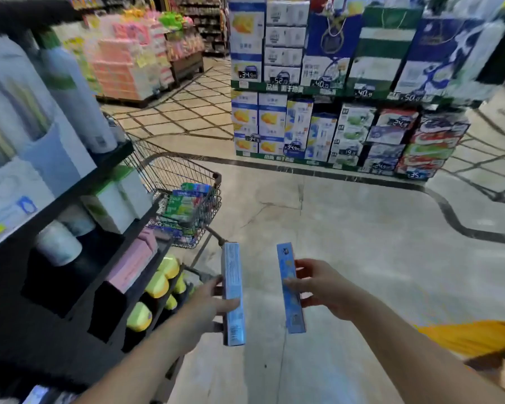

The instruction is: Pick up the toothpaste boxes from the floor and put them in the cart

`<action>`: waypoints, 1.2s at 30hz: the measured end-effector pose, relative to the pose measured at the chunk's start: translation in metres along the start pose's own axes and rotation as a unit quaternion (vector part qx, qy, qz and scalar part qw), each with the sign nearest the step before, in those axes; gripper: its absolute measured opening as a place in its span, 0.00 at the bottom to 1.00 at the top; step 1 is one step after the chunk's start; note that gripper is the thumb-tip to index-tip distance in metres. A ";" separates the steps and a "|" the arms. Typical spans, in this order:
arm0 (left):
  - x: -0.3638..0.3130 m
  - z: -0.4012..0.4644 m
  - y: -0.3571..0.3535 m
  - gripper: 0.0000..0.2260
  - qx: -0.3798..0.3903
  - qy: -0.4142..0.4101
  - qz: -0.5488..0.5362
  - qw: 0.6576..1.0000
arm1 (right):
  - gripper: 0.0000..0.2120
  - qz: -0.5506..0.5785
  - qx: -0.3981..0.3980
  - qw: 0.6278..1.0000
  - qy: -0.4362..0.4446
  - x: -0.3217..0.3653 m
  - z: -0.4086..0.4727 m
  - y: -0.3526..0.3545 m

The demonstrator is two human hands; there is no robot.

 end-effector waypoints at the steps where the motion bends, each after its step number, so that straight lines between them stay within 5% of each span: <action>1: -0.010 0.014 0.002 0.19 -0.001 0.002 -0.003 1.000 | 0.21 0.003 -0.001 1.000 0.000 0.009 0.015 0.005; 13: -0.121 0.195 0.015 0.21 -0.077 0.018 -0.062 0.995 | 0.21 -0.026 0.066 0.997 -0.002 0.103 0.230 0.077; 19: -0.191 0.249 0.019 0.14 -0.136 0.019 -0.087 0.987 | 0.22 -0.071 0.118 0.991 -0.003 0.168 0.328 0.099; 36: -0.266 0.411 0.159 0.22 -0.227 0.035 -0.189 0.955 | 0.16 -0.149 0.200 0.968 -0.011 0.293 0.563 0.020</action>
Point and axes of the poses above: each hand's wrist, its own z-axis towards the middle knuckle, its own y-axis out of the back of the hand, x = y × z, the point moved 10 cm from there along z, towards the middle knuckle, and after that the axes turned 2 degrees about z, right-handed, at the moved point
